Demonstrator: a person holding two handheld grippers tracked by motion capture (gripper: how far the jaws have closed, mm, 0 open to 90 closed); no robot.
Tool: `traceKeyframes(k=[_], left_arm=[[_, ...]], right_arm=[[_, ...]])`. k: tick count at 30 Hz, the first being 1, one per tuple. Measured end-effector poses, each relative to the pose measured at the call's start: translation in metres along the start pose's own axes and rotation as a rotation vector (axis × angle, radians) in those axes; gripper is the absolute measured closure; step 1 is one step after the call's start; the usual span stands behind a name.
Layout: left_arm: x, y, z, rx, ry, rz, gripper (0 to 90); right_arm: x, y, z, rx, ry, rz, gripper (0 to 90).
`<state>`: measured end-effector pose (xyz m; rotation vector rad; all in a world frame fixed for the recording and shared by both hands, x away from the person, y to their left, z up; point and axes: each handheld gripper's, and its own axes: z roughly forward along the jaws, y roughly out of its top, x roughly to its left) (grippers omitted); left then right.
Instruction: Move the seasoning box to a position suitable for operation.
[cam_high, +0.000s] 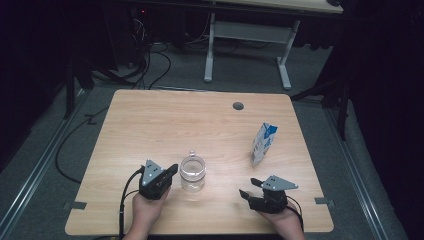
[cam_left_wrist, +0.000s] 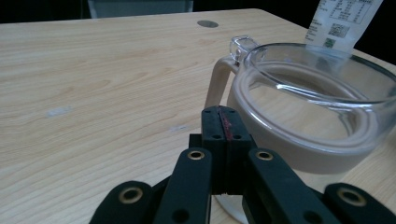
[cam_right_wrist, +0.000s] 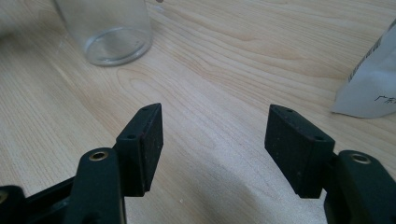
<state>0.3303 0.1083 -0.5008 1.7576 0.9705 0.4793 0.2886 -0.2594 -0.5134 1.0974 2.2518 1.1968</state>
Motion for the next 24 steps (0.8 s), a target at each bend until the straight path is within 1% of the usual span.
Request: traceKeyframes(k=[1,2,3,4,5,6,8,9,12,13,14,15,19,20,21,23,24], left_arm=[[-0.004,-0.001,0.0,0.002,0.006,0.009,90.0],[-0.004,-0.001,0.0,0.002,0.006,0.009,90.0],[-0.006,-0.001,-0.001,0.003,-0.004,0.007,90.0],[-0.006,-0.001,-0.001,0.003,-0.004,0.007,90.0],[-0.01,-0.002,-0.002,0.004,-0.011,0.017,90.0],[-0.01,-0.002,-0.002,0.004,-0.011,0.017,90.0],[-0.017,-0.003,-0.004,0.005,-0.029,0.026,90.0],[-0.017,-0.003,-0.004,0.005,-0.029,0.026,90.0],[-0.024,-0.006,-0.007,0.007,-0.054,0.028,90.0],[-0.028,-0.007,-0.009,0.007,-0.062,0.034,90.0],[-0.028,-0.007,-0.009,0.007,-0.062,0.034,90.0],[-0.032,-0.008,-0.01,0.009,-0.081,0.035,90.0],[-0.041,-0.009,-0.012,0.011,-0.103,0.048,90.0],[-0.041,-0.009,-0.012,0.011,-0.103,0.048,90.0],[-0.045,-0.01,-0.011,0.01,-0.114,0.055,90.0],[-0.048,-0.01,-0.011,0.013,-0.128,0.062,90.0],[-0.048,-0.01,-0.011,0.013,-0.128,0.062,90.0]], right_arm=[[0.0,0.0,-0.001,-0.002,-0.001,0.002,37.4],[0.0,0.0,-0.001,-0.002,-0.001,0.002,37.4],[-0.001,0.0,-0.001,-0.004,-0.004,0.005,37.4],[-0.001,0.0,-0.001,-0.004,-0.004,0.005,37.4],[-0.001,0.0,-0.001,-0.004,-0.005,0.005,37.4],[-0.001,0.0,-0.001,-0.004,-0.005,0.005,37.4],[0.0,0.0,-0.001,-0.005,-0.007,0.0,37.3],[0.0,0.0,-0.001,-0.005,-0.007,0.0,37.3],[-0.001,0.001,-0.002,-0.01,-0.011,0.002,37.2],[-0.001,0.001,-0.002,-0.011,-0.013,0.004,37.2],[-0.001,0.001,-0.003,-0.011,-0.014,0.007,37.2],[-0.002,0.001,-0.003,-0.011,-0.015,0.007,37.2],[-0.002,0.0,-0.003,-0.015,-0.02,0.009,37.2],[-0.002,0.0,-0.003,-0.015,-0.02,0.009,37.2],[-0.002,0.0,-0.003,-0.017,-0.025,0.007,37.2],[-0.002,0.001,-0.003,-0.019,-0.026,0.007,37.1],[-0.002,0.001,-0.003,-0.017,-0.028,0.007,37.1]])
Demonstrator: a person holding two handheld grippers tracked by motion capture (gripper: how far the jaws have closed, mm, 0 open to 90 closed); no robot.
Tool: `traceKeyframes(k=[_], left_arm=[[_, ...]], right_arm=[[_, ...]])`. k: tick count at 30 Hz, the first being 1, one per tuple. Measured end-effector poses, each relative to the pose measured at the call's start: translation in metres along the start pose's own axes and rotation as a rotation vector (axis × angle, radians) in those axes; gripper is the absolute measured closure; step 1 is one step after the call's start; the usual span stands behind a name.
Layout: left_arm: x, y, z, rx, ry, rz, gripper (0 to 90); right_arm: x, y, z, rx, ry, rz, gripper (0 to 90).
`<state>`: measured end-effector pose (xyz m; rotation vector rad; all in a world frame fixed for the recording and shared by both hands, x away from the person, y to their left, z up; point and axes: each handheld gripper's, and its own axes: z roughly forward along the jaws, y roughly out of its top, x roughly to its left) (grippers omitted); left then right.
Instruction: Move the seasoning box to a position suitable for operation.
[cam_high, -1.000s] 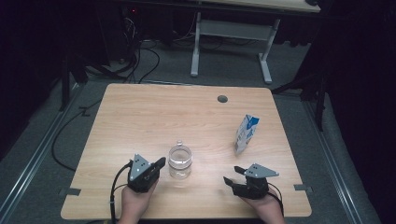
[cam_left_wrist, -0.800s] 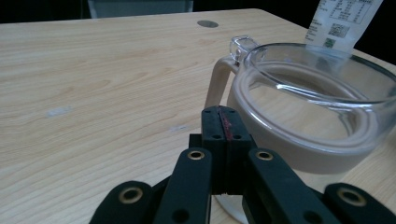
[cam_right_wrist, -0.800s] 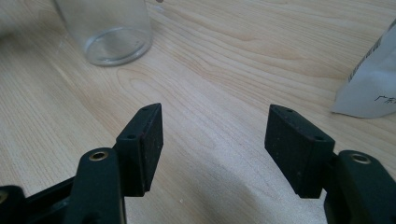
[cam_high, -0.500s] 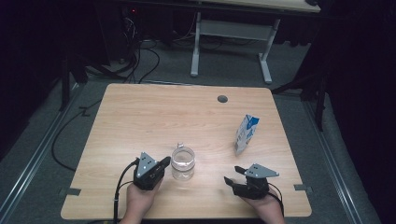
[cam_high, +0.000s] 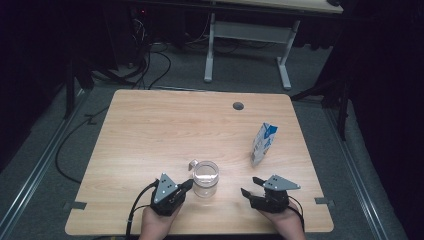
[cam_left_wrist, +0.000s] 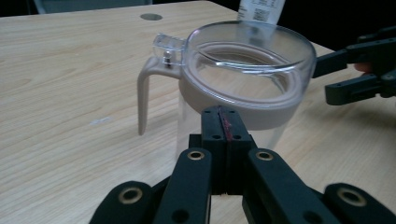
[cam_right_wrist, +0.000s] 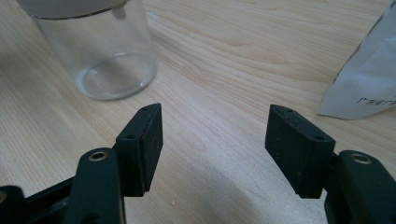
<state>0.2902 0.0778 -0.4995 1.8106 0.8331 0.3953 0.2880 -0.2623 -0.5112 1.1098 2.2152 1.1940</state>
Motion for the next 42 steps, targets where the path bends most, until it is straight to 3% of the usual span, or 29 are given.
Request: traceKeyframes(k=[9,15,20,23,33,42], left_arm=[[-0.013,0.001,0.005,0.006,-0.033,0.023,88.2],[-0.008,0.001,0.003,0.005,-0.017,0.017,84.2],[-0.001,0.002,0.001,0.005,0.002,-0.001,75.7],[0.003,0.003,-0.001,0.004,-0.004,-0.012,73.6],[0.021,0.003,-0.006,-0.01,0.022,-0.019,69.6],[0.026,0.006,-0.008,-0.041,0.029,-0.03,70.2]], right_arm=[[0.001,0.0,0.001,0.001,0.002,-0.003,37.1],[0.001,0.0,0.0,-0.004,0.001,-0.001,37.1],[0.001,0.0,0.0,-0.003,0.003,-0.003,37.1],[0.001,0.0,0.0,-0.003,0.003,-0.003,37.1],[0.004,-0.001,0.003,-0.006,0.009,-0.008,39.3],[0.01,0.007,0.002,-0.046,0.0,-0.023,43.0]])
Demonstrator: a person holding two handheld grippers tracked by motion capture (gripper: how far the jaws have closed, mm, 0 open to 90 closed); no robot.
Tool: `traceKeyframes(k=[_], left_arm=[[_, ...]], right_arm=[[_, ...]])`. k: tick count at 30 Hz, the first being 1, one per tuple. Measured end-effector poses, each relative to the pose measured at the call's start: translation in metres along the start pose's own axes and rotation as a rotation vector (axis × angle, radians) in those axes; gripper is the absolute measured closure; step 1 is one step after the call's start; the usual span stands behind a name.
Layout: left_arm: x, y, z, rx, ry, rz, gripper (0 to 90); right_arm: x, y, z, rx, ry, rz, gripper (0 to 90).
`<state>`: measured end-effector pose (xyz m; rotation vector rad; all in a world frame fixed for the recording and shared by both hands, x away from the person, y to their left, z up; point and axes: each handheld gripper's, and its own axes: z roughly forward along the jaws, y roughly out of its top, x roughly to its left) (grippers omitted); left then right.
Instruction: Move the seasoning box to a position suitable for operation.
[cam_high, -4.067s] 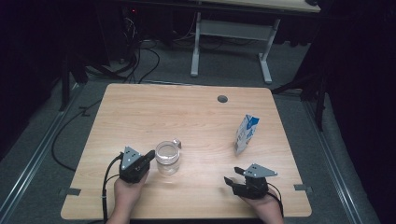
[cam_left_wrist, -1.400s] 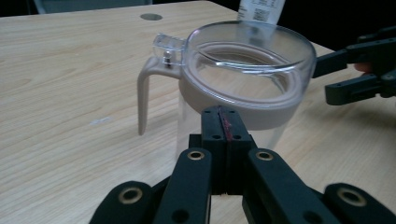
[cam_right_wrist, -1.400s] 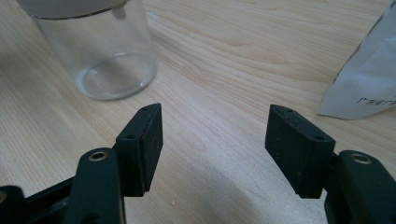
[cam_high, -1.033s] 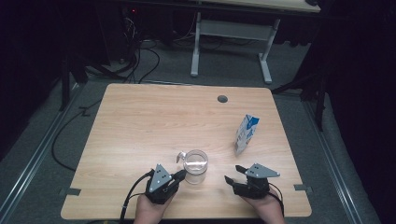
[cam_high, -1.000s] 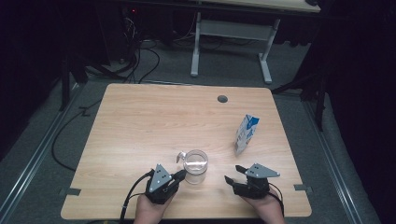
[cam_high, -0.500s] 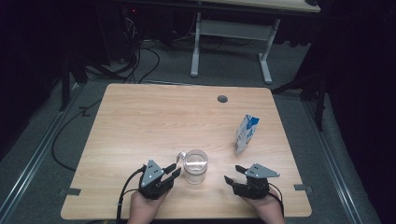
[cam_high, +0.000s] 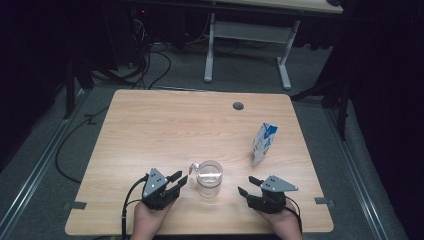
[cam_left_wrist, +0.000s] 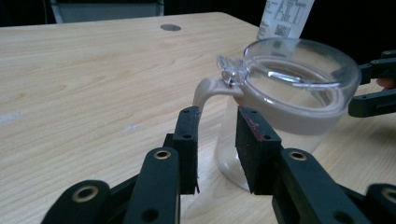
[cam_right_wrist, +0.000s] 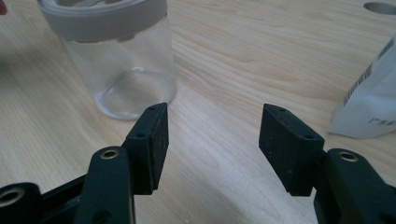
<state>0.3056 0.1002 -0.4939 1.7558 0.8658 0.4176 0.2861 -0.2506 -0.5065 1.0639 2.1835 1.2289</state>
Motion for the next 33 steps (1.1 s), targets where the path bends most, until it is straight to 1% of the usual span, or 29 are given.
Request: traceKeyframes(k=[1,4,5,7,8,9,10,11,13,14,15,17,18,19,20,21,22,23,24,25,29,30,31,33], left_arm=[[0.0,0.002,0.001,-0.001,0.005,0.007,70.5],[0.0,0.005,0.002,-0.011,0.01,0.003,73.3],[0.0,0.01,0.004,-0.012,0.012,-0.014,75.3],[0.001,0.015,0.004,-0.012,0.037,-0.018,75.0],[0.001,0.015,0.004,-0.012,0.037,-0.018,75.5],[0.002,0.02,0.006,-0.011,0.048,-0.025,75.9],[0.002,0.02,0.006,-0.011,0.048,-0.025,76.0],[0.004,0.026,0.008,-0.004,0.055,-0.032,76.4],[0.004,0.031,0.01,-0.007,0.074,-0.039,76.6],[0.004,0.031,0.01,-0.007,0.074,-0.039,76.2],[0.003,0.034,0.012,-0.017,0.08,-0.047,76.3],[0.002,0.035,0.013,-0.031,0.073,-0.052,77.6],[0.001,0.035,0.014,-0.031,0.068,-0.046,77.6],[0.001,0.035,0.014,-0.031,0.068,-0.046,77.2],[-0.002,0.034,0.016,-0.035,0.056,-0.041,76.9],[-0.002,0.035,0.017,-0.037,0.046,-0.04,77.0],[-0.003,0.035,0.018,-0.034,0.051,-0.028,78.1],[-0.003,0.035,0.018,-0.034,0.051,-0.028,79.9],[-0.003,0.035,0.019,-0.031,0.058,-0.022,79.9],[-0.004,0.036,0.021,-0.026,0.068,-0.017,84.0],[-0.007,0.039,0.024,-0.023,0.071,-0.003,89.2],[-0.007,0.039,0.024,-0.023,0.071,-0.003,90.0],[-0.009,0.041,0.025,-0.027,0.07,0.002,90.0],[-0.011,0.042,0.027,-0.022,0.069,0.012,90.0]], right_arm=[[0.001,0.002,0.001,-0.003,-0.001,-0.006,43.3],[0.003,0.007,0.004,-0.001,-0.003,-0.015,44.3],[0.005,0.01,0.009,0.005,-0.011,-0.026,45.7],[0.004,0.014,0.015,0.019,-0.017,-0.032,47.6],[0.004,0.014,0.015,0.019,-0.017,-0.032,47.6],[0.002,0.02,0.02,0.03,-0.013,-0.024,50.1],[0.002,0.02,0.02,0.03,-0.013,-0.024,50.1],[0.0,0.027,0.026,0.041,-0.016,-0.024,52.1],[-0.001,0.034,0.03,0.035,-0.015,-0.028,53.3],[-0.001,0.034,0.03,0.035,-0.015,-0.028,53.3],[0.0,0.038,0.032,0.028,-0.03,-0.042,53.2],[0.001,0.036,0.032,0.013,-0.032,-0.046,55.1],[0.003,0.036,0.033,0.019,-0.03,-0.059,55.2],[0.003,0.036,0.033,0.019,-0.03,-0.059,55.2],[0.004,0.033,0.032,0.026,-0.032,-0.082,57.3],[0.004,0.031,0.032,0.025,-0.028,-0.074,58.7],[0.003,0.029,0.032,0.027,-0.026,-0.066,60.4],[0.003,0.029,0.032,0.027,-0.026,-0.066,60.4],[0.003,0.027,0.032,0.033,-0.025,-0.062,61.4],[0.003,0.024,0.031,0.038,-0.01,-0.055,62.9],[0.004,0.022,0.03,0.039,0.006,-0.054,66.7],[0.004,0.022,0.03,0.039,0.006,-0.054,66.7],[0.005,0.022,0.029,0.039,0.019,-0.056,69.0],[0.006,0.023,0.029,0.035,0.023,-0.055,71.1]])
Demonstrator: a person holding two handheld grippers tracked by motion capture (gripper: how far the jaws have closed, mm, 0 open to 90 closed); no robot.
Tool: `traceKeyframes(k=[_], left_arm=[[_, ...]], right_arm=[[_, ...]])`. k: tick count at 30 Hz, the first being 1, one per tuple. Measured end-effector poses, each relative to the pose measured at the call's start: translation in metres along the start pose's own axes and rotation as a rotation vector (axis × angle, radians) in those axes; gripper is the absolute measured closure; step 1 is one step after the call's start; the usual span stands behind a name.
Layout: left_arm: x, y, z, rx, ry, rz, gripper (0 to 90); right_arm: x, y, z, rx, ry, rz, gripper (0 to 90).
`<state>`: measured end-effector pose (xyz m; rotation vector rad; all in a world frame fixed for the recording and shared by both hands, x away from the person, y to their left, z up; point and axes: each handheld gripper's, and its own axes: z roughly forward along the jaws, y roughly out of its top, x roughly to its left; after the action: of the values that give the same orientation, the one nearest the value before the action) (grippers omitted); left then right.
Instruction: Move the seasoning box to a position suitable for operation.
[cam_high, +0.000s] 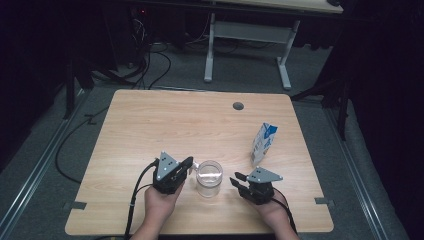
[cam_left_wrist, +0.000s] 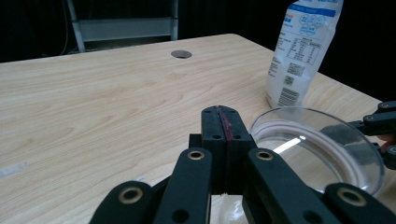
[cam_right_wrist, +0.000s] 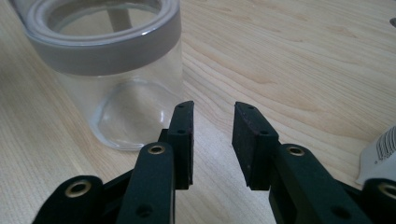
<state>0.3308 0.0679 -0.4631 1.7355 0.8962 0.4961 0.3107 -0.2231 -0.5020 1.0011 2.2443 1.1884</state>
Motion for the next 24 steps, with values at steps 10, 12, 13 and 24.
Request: traceKeyframes(k=[10,12,13,24], left_arm=[[-0.004,0.0,0.007,0.015,0.019,0.013,90.0],[-0.004,-0.001,0.008,0.022,0.023,0.019,90.0],[-0.004,-0.001,0.008,0.022,0.023,0.019,90.0],[-0.007,-0.002,0.007,0.018,0.027,0.037,90.0]], right_arm=[[0.004,0.002,-0.003,-0.018,0.02,-0.013,76.2],[0.004,0.003,-0.003,-0.026,0.028,-0.01,77.8],[0.004,0.003,-0.003,-0.026,0.028,-0.01,77.8],[0.011,0.008,-0.009,-0.058,0.046,-0.025,86.5]])
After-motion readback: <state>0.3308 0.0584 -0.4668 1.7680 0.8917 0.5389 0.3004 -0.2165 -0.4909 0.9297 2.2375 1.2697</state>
